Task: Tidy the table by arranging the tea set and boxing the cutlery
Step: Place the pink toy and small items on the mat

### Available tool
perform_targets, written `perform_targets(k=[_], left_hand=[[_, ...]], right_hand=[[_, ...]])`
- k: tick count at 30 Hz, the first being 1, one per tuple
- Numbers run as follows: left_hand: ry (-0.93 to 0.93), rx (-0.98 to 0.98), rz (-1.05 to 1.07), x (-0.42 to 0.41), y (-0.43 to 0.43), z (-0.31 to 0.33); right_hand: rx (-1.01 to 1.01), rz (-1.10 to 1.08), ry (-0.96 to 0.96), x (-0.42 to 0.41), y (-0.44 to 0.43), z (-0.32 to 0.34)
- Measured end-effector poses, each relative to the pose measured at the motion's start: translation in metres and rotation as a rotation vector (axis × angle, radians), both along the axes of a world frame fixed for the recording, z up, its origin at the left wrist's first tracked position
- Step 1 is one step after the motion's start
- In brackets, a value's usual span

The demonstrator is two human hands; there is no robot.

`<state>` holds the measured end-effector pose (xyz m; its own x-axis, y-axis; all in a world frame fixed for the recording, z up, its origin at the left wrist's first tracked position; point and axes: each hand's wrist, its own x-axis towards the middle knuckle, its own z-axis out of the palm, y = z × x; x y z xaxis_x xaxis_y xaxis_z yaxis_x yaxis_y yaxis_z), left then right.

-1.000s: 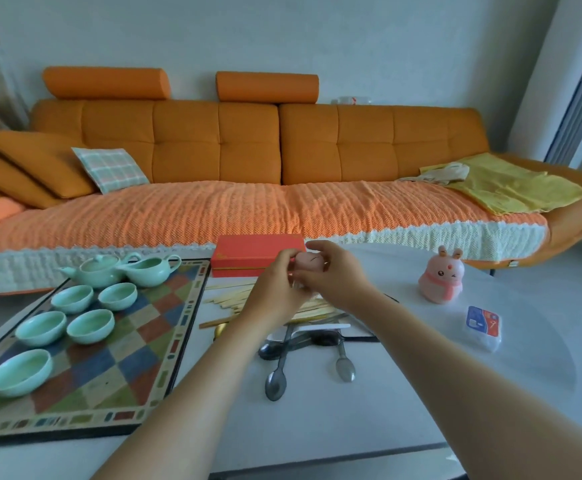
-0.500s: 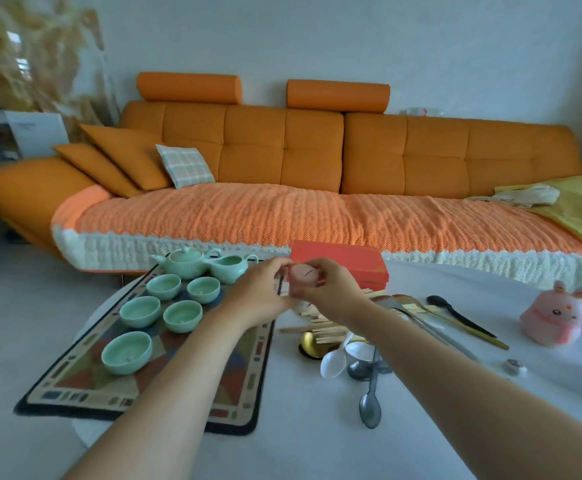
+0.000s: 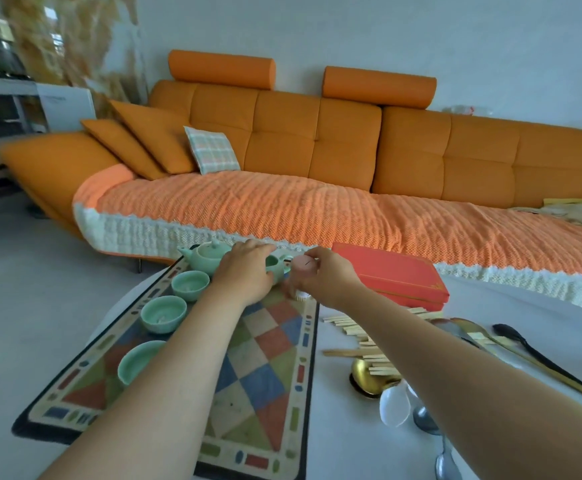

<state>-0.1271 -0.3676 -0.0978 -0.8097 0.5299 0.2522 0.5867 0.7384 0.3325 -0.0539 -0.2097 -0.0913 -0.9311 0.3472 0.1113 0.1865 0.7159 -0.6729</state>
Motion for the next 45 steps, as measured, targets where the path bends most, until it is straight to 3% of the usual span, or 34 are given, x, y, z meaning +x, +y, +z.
perform_targets(k=[6, 12, 15, 21, 29, 37, 40, 45], left_hand=[[0.066, -0.05, 0.052, -0.012, 0.009, -0.004], [0.095, -0.104, 0.078, -0.012, 0.011, -0.002], [0.136, -0.083, 0.081, -0.004, 0.015, 0.009], [0.115, 0.167, -0.081, 0.053, 0.061, 0.033], [-0.035, 0.189, -0.31, 0.165, 0.161, 0.044], [-0.244, 0.186, -0.548, 0.264, 0.283, 0.04], [-0.246, 0.134, -0.596, 0.291, 0.321, 0.035], [-0.327, 0.038, -0.625, 0.316, 0.369, 0.029]], right_hand=[[0.036, -0.044, -0.015, -0.024, 0.003, 0.005], [0.352, 0.04, -0.134, -0.021, 0.01, 0.008], [0.317, 0.055, -0.098, -0.003, 0.017, 0.012], [0.284, 0.036, 0.009, 0.075, 0.054, 0.023], [0.133, -0.239, 0.154, 0.209, 0.145, 0.036], [0.345, -0.512, 0.182, 0.321, 0.232, 0.028], [0.233, -0.622, 0.239, 0.344, 0.259, 0.022], [-0.142, -0.66, 0.299, 0.354, 0.286, 0.011]])
